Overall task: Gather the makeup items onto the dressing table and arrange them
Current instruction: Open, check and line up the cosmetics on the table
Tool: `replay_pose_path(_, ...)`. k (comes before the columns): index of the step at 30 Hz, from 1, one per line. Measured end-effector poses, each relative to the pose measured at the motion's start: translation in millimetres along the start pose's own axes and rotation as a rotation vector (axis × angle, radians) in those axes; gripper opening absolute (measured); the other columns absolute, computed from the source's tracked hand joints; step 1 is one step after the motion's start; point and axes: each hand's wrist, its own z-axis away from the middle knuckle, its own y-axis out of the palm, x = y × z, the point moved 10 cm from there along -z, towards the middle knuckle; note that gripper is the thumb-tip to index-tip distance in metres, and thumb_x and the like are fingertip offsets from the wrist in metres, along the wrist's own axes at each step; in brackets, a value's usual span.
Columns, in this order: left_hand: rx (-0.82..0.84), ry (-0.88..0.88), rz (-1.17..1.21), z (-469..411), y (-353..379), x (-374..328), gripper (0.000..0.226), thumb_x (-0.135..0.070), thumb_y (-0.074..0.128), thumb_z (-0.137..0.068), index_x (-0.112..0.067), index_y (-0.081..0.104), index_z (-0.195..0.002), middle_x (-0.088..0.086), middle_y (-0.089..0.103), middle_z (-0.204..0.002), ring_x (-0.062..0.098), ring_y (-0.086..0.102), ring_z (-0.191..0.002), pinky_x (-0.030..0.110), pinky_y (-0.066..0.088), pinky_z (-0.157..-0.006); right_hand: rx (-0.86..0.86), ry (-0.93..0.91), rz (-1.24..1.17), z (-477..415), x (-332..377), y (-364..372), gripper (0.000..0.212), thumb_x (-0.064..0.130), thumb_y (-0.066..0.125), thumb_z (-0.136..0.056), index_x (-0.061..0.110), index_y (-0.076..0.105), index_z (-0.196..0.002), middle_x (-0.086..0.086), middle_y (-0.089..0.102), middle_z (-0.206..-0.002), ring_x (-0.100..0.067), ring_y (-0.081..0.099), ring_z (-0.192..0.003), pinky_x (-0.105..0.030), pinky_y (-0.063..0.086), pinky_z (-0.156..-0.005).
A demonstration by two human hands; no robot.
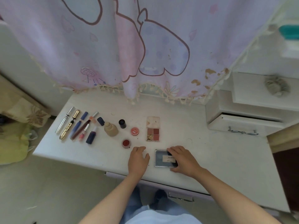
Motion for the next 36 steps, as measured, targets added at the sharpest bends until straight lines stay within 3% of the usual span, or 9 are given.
replay_pose_path(5,0.039,0.069,0.106,10,-5,-19,0.042,-0.021,0.059,-0.086,-0.013,0.049,-0.126,0.006,0.049,-0.127,0.018,0.052,-0.105,0.023,0.041,-0.085,-0.081,0.087,-0.294,13,-9,-23,0.077,0.029,0.069,-0.076,0.018,0.030,-0.141,-0.003,0.044,-0.138,-0.021,0.039,-0.122,-0.028,0.035,-0.100)
replay_pose_path(8,0.318,0.135,0.305,21,9,-49,0.066,-0.031,0.066,-0.081,-0.021,0.034,-0.137,-0.008,0.039,-0.131,0.010,0.045,-0.110,0.023,0.039,-0.086,-0.168,0.066,-0.445,30,-12,-59,0.067,0.022,0.075,-0.072,0.011,0.045,-0.130,-0.007,0.054,-0.124,-0.023,0.048,-0.114,-0.033,0.041,-0.098)
replay_pose_path(13,0.433,0.292,0.356,30,5,-103,0.089,-0.022,0.077,-0.071,-0.026,0.023,-0.142,-0.012,0.035,-0.139,0.009,0.044,-0.117,0.019,0.040,-0.086,-0.231,-0.016,-0.496,68,-3,-117,0.055,0.018,0.076,-0.071,0.019,0.053,-0.121,0.002,0.053,-0.109,-0.019,0.052,-0.109,-0.035,0.042,-0.098)
replay_pose_path(15,0.457,0.341,0.420,32,0,-122,0.094,-0.020,0.080,-0.066,-0.024,0.024,-0.141,-0.010,0.038,-0.138,0.012,0.046,-0.119,0.025,0.046,-0.092,-0.265,-0.060,-0.492,82,6,-135,0.053,0.014,0.075,-0.072,0.015,0.054,-0.121,0.002,0.053,-0.107,-0.020,0.052,-0.109,-0.035,0.042,-0.097)
replay_pose_path(17,0.491,0.385,0.479,36,-3,-139,0.092,-0.018,0.080,-0.061,-0.023,0.030,-0.138,-0.009,0.043,-0.136,0.015,0.048,-0.120,0.030,0.049,-0.093,-0.301,-0.086,-0.480,93,9,-147,0.051,0.011,0.075,-0.072,0.010,0.055,-0.119,-0.003,0.056,-0.107,-0.022,0.052,-0.109,-0.032,0.039,-0.095)
replay_pose_path(23,0.541,0.452,0.633,47,-4,-171,0.060,-0.009,0.074,-0.061,-0.029,0.048,-0.112,-0.007,0.057,-0.120,0.011,0.055,-0.109,0.017,0.052,-0.077,-0.354,-0.089,-0.535,114,-2,-159,0.047,0.007,0.072,-0.076,0.007,0.056,-0.120,-0.013,0.058,-0.118,-0.023,0.051,-0.112,-0.015,0.036,-0.089)
replay_pose_path(26,0.569,0.444,0.689,50,-2,-177,0.057,-0.005,0.073,-0.060,-0.026,0.050,-0.108,-0.004,0.060,-0.114,0.007,0.058,-0.101,0.015,0.051,-0.073,-0.380,-0.097,-0.537,117,-6,-158,0.056,0.025,0.072,-0.071,0.011,0.056,-0.123,0.001,0.057,-0.111,-0.014,0.051,-0.108,0.001,0.032,-0.086)
replay_pose_path(29,0.584,0.437,0.708,50,0,-180,0.064,-0.019,0.079,-0.049,-0.025,0.052,-0.107,-0.009,0.063,-0.108,0.004,0.061,-0.096,0.017,0.051,-0.073,-0.406,-0.102,-0.537,116,-11,-157,0.073,0.051,0.059,-0.061,0.018,0.055,-0.126,0.014,0.050,-0.110,0.003,0.049,-0.105,0.004,0.029,-0.088)
replay_pose_path(36,0.594,0.416,0.705,51,4,-178,0.068,-0.022,0.078,-0.046,-0.025,0.051,-0.109,-0.007,0.062,-0.111,0.009,0.059,-0.100,0.016,0.051,-0.073,-0.408,-0.133,-0.574,111,-17,-151,0.074,0.053,0.057,-0.060,0.020,0.055,-0.126,0.020,0.049,-0.108,0.000,0.050,-0.105,0.001,0.033,-0.087)
